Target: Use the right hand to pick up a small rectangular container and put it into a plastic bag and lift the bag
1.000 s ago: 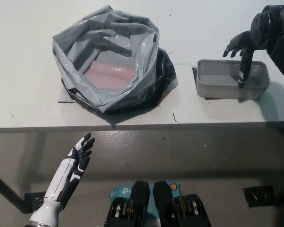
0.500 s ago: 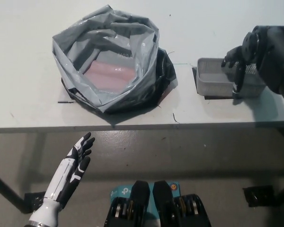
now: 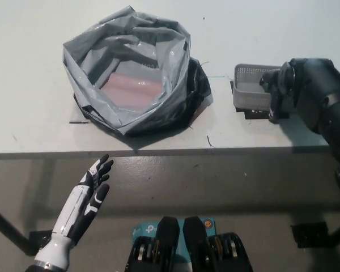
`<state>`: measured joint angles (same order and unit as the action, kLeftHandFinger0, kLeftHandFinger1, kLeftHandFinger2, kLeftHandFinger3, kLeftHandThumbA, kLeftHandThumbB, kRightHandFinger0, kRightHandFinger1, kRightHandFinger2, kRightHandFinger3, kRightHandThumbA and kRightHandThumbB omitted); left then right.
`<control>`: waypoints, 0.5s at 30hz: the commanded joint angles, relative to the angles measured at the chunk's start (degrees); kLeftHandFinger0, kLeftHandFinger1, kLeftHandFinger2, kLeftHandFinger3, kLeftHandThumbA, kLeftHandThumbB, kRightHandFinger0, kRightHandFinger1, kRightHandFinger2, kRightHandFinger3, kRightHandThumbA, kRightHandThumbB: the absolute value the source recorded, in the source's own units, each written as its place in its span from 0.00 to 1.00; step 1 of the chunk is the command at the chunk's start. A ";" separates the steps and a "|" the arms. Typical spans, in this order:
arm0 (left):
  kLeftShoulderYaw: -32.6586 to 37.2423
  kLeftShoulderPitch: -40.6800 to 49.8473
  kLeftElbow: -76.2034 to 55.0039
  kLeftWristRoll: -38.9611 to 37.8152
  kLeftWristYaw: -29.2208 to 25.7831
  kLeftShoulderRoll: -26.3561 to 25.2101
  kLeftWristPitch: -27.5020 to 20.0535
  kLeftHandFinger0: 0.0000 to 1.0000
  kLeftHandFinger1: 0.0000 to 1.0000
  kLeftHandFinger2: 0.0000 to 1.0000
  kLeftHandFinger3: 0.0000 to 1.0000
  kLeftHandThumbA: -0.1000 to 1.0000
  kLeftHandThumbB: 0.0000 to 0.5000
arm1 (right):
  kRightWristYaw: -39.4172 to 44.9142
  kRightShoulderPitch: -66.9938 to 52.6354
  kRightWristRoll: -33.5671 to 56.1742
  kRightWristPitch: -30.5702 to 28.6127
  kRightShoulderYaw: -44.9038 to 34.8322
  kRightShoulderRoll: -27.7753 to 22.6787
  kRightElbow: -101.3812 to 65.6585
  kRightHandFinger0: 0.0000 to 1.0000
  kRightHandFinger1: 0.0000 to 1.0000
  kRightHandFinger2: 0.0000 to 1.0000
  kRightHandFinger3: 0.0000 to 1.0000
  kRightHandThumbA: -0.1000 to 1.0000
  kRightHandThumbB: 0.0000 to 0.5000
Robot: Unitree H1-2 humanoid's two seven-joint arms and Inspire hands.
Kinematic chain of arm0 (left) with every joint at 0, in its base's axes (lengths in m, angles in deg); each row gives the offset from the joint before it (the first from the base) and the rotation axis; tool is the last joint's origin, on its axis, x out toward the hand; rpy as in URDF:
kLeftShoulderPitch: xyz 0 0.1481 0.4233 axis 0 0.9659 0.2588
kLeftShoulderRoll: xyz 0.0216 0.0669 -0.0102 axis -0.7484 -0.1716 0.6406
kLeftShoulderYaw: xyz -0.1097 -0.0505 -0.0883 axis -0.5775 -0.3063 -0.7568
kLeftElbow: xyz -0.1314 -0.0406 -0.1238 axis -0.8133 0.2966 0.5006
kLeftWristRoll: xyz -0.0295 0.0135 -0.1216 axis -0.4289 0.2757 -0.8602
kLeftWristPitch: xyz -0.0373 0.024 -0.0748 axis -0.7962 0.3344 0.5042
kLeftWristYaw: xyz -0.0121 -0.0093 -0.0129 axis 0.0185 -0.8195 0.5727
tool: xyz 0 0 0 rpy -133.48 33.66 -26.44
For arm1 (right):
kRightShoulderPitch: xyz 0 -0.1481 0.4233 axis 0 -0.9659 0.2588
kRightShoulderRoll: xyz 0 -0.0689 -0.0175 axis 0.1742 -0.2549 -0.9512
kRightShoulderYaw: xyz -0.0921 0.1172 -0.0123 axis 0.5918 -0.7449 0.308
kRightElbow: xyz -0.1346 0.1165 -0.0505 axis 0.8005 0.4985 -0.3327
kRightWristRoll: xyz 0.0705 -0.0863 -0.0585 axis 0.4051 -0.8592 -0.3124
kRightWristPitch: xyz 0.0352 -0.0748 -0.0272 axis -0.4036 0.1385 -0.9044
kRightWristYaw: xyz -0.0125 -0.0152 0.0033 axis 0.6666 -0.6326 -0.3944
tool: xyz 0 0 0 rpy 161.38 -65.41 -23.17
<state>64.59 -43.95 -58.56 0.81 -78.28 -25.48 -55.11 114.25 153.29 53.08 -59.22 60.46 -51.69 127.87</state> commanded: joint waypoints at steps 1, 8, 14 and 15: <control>-0.27 -0.64 -1.05 -0.34 0.60 -0.82 -2.53 1.00 1.00 1.00 1.00 0.94 0.48 | -6.12 1.88 -1.67 -1.50 -0.47 -0.82 0.24 1.00 1.00 1.00 1.00 0.87 1.00; -0.46 -1.14 -1.05 -0.43 0.58 -0.96 -2.22 1.00 1.00 1.00 1.00 0.94 0.48 | 2.34 4.60 0.44 -2.08 -1.91 -1.04 -1.58 1.00 1.00 1.00 1.00 0.89 1.00; -0.48 -0.93 -1.29 -0.37 0.60 -1.04 -2.06 1.00 1.00 1.00 1.00 0.95 0.47 | 14.54 4.97 3.73 1.85 -4.80 -3.19 -13.47 1.00 1.00 1.00 1.00 0.85 1.00; -0.52 -0.77 -1.25 -0.44 0.52 -0.95 -2.39 1.00 1.00 1.00 1.00 0.95 0.47 | 18.22 3.71 4.24 3.36 -4.88 -4.37 -19.75 1.00 1.00 1.00 1.00 0.86 1.00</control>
<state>64.46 -44.46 -58.54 0.82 -78.29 -25.62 -55.15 119.13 153.38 53.88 -59.39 57.65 -52.64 120.91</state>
